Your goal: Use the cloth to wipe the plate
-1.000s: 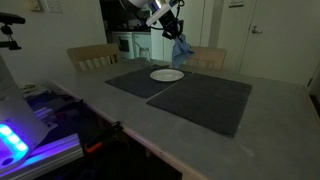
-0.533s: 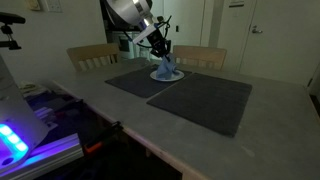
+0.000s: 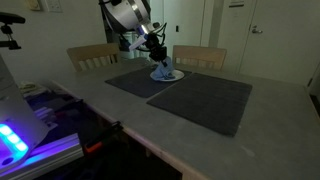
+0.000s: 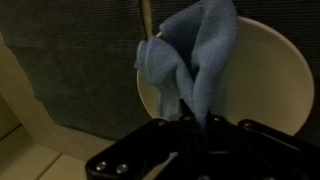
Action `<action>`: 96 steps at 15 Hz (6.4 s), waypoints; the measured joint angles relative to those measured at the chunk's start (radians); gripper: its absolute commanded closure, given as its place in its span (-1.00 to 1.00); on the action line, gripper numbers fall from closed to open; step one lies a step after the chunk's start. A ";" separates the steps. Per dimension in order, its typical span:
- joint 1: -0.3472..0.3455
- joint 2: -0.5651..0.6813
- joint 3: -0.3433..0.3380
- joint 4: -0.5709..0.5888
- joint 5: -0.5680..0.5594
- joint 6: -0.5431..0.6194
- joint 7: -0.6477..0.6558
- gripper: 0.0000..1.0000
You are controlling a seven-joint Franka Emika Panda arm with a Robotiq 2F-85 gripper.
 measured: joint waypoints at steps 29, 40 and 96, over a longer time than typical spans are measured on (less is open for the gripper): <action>-0.240 0.066 0.230 -0.083 0.187 0.441 0.301 0.82; -0.178 0.073 0.156 -0.049 0.169 0.448 0.344 0.96; -0.053 0.202 0.035 0.183 0.807 0.071 -0.036 0.96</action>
